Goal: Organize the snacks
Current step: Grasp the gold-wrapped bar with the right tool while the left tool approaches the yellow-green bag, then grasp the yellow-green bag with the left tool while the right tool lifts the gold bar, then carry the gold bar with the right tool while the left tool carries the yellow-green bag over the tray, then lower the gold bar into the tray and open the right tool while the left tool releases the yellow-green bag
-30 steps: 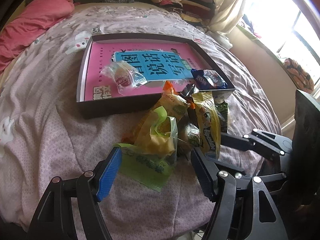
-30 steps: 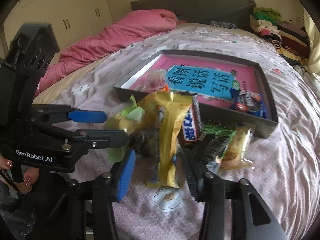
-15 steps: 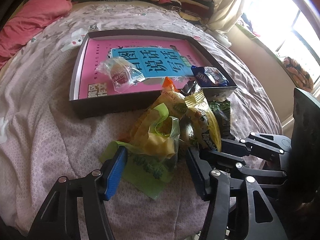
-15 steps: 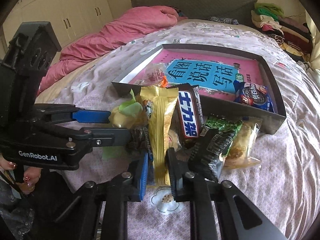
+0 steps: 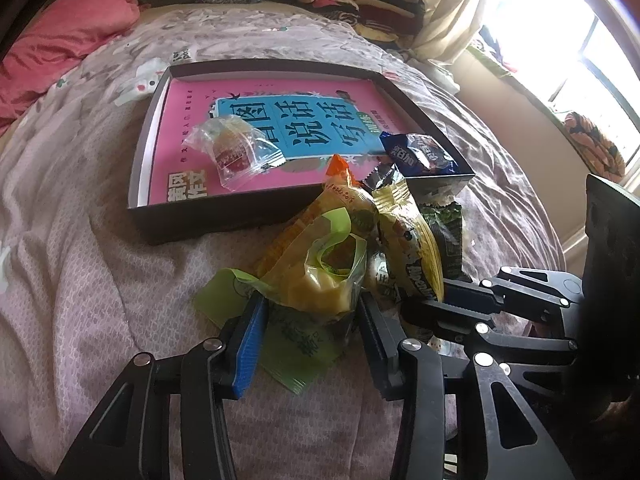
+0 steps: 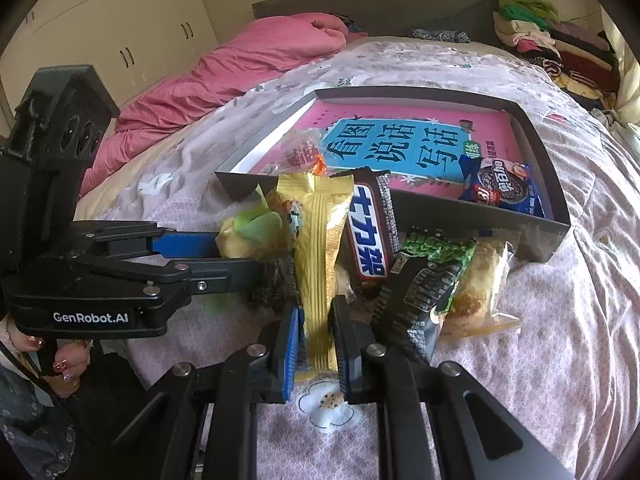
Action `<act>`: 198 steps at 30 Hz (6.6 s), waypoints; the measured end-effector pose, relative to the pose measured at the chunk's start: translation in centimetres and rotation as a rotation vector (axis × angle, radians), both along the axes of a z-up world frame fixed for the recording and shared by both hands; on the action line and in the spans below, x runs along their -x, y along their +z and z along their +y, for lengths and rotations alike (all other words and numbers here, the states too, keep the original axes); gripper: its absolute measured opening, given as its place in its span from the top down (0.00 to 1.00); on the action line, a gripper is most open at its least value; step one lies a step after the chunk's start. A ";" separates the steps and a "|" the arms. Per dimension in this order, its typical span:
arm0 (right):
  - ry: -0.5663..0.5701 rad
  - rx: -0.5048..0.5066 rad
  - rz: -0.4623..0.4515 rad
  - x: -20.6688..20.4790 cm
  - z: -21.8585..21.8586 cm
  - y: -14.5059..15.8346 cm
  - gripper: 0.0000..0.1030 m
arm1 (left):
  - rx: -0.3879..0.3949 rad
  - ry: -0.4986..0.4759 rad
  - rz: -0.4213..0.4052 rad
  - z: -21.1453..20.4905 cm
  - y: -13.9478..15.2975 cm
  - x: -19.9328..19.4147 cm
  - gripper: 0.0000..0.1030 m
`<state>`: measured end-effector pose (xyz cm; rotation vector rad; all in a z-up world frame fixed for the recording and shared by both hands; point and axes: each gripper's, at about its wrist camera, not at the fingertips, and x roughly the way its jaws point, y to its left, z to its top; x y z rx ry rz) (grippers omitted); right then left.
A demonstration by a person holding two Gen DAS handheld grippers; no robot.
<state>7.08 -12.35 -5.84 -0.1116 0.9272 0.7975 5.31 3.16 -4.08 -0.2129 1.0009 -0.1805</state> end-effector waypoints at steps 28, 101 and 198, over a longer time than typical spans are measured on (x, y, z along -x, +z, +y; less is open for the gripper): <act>-0.014 -0.042 -0.049 0.4 -0.9 1.9 0.86 | 0.008 0.026 -0.057 1.1 1.1 1.2 0.81; -0.200 -0.169 -0.110 -4.6 -4.8 5.1 0.86 | 0.025 0.130 -0.192 5.0 5.5 -2.6 0.57; -0.246 -0.015 0.009 -11.7 -0.6 0.1 0.84 | -0.052 0.135 -0.061 2.6 0.1 -6.8 0.56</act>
